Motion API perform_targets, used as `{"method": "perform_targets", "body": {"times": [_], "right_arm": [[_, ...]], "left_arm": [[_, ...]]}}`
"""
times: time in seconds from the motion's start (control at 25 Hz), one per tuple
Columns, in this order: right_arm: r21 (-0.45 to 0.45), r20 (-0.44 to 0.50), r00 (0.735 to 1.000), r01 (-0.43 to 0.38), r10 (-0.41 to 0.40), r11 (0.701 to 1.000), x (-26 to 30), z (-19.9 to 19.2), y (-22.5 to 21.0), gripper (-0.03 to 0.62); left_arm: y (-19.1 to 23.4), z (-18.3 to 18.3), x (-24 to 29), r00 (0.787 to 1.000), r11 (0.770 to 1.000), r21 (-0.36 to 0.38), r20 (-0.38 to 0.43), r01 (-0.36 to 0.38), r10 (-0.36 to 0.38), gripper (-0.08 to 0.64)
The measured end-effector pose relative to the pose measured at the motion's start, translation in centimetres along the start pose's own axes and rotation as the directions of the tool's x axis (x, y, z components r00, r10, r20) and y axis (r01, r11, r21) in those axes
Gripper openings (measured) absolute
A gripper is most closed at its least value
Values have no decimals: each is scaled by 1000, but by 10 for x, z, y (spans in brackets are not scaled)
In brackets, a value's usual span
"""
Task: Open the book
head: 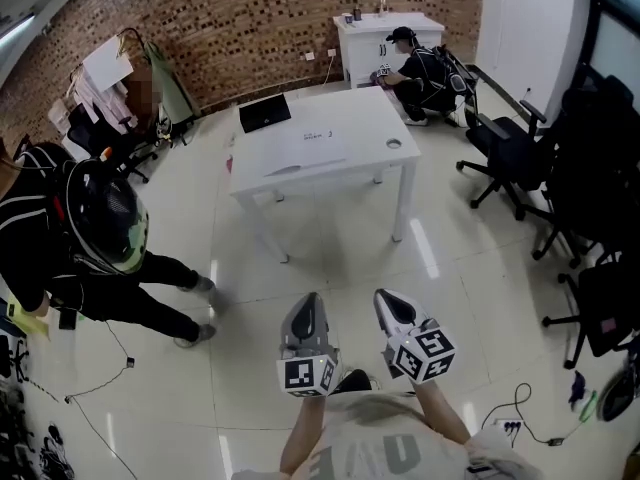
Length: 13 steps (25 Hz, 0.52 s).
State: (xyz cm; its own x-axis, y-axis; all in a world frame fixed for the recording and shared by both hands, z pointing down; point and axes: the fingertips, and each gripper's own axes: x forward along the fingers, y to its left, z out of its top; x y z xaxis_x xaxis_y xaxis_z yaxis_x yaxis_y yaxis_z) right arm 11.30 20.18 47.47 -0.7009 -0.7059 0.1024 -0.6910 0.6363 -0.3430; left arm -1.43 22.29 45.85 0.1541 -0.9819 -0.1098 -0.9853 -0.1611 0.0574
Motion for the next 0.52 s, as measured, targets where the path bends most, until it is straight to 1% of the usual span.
{"method": "perform_targets", "body": {"times": [0.24,0.52], "right_arm": [[-2,-3,1000,-10,10,1000,-6,-6,12,3],[-17,6,1000,-7,7,1000,-7,-5,17,3]], "left_arm": [[4,2,-11,1000,1000,22,-5,-18,18,14],[3,6,-10,1000,999,33,13,-2,2,14]]}}
